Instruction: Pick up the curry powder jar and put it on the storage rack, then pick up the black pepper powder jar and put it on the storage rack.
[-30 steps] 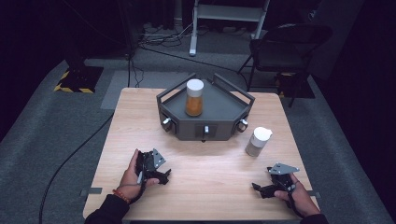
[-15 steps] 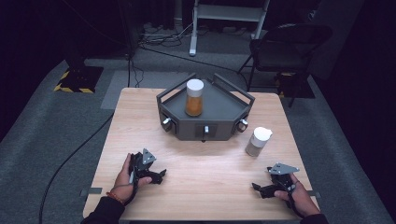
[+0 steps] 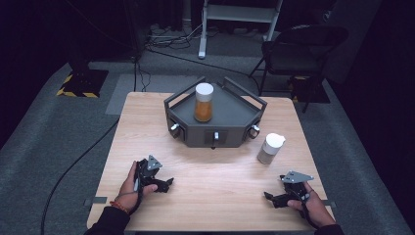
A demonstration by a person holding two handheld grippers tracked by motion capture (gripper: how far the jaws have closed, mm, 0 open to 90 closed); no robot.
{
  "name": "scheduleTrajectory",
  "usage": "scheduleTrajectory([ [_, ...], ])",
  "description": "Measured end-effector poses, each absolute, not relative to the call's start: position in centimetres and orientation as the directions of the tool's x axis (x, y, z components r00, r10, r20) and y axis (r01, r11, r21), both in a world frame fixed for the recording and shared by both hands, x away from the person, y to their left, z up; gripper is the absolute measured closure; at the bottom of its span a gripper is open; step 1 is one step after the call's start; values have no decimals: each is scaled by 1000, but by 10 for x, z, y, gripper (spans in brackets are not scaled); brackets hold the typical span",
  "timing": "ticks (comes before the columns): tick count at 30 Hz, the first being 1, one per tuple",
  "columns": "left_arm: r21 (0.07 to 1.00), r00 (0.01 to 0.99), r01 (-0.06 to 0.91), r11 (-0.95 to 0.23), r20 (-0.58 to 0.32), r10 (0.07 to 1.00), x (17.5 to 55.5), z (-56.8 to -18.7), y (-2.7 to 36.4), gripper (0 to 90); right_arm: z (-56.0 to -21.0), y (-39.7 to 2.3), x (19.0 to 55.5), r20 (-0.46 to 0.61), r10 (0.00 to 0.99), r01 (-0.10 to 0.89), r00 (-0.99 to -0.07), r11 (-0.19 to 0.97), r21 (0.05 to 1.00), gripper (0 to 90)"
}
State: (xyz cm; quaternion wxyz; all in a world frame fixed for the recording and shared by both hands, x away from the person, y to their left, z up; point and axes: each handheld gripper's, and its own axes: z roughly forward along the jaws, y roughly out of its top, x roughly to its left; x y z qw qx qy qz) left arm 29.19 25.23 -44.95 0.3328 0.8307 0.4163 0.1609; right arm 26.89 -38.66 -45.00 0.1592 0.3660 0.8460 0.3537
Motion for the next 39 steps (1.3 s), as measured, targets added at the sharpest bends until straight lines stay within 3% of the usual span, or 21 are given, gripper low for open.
scheduleTrajectory([
  [26, 687, 607, 582, -435, -11, 794, 293, -450, 253, 4, -450, -384, 265, -10, 751, 520, -661, 467, 715, 0],
  [39, 687, 609, 581, -437, -11, 793, 293, -450, 253, 4, -441, -381, 252, -2, 828, 552, -561, 376, 744, 16],
])
